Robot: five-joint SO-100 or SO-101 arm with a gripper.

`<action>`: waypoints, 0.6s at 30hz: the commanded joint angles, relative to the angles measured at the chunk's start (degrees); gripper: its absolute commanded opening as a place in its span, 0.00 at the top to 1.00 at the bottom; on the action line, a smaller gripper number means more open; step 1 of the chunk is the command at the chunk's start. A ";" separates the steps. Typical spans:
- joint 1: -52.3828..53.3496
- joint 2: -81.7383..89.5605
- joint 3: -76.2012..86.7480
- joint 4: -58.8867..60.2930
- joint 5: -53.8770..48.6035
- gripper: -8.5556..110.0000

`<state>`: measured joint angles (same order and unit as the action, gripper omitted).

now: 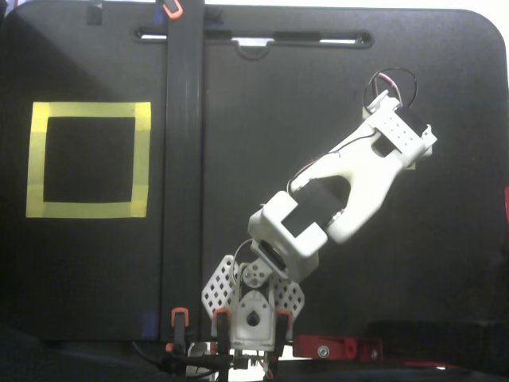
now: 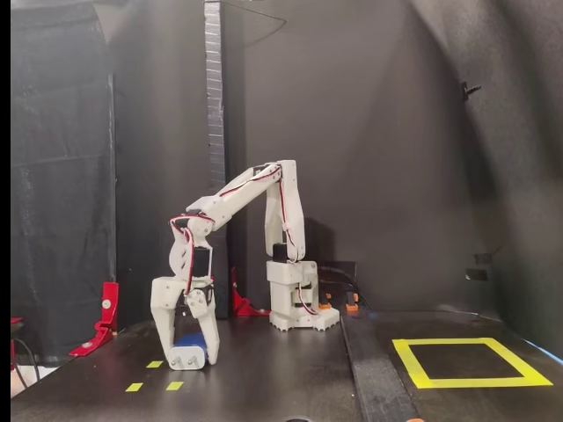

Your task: Grasp the block and place it in the designated area.

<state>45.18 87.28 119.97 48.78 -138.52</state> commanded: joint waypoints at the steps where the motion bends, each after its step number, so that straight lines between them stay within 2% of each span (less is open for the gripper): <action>1: 0.00 -0.09 0.44 -0.62 -0.26 0.76; 18: 0.18 0.53 0.18 0.09 -0.35 0.76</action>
<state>45.18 87.28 120.15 48.78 -138.52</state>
